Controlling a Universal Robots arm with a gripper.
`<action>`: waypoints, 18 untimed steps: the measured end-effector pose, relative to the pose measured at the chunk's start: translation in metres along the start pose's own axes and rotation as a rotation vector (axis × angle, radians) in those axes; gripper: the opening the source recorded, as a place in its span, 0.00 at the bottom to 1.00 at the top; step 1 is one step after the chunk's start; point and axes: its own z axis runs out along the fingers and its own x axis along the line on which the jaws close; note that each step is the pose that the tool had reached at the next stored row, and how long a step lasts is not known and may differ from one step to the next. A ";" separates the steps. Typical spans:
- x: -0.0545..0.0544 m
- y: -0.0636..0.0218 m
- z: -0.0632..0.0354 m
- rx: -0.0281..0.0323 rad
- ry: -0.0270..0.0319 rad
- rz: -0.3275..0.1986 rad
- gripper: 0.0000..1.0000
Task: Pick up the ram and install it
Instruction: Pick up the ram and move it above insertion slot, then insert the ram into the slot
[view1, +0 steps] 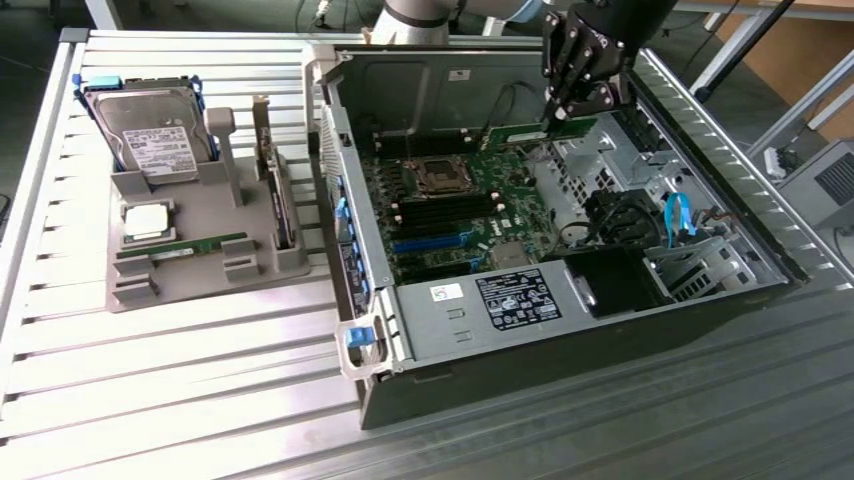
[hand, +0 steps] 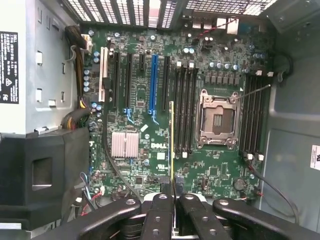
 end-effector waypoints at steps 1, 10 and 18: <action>0.000 -0.0008 0.0000 0.0000 0.0001 0.000 0.11; 0.000 -0.0010 0.0000 0.0000 0.0000 0.000 0.11; 0.000 0.0058 0.0053 0.0000 -0.0001 0.000 0.11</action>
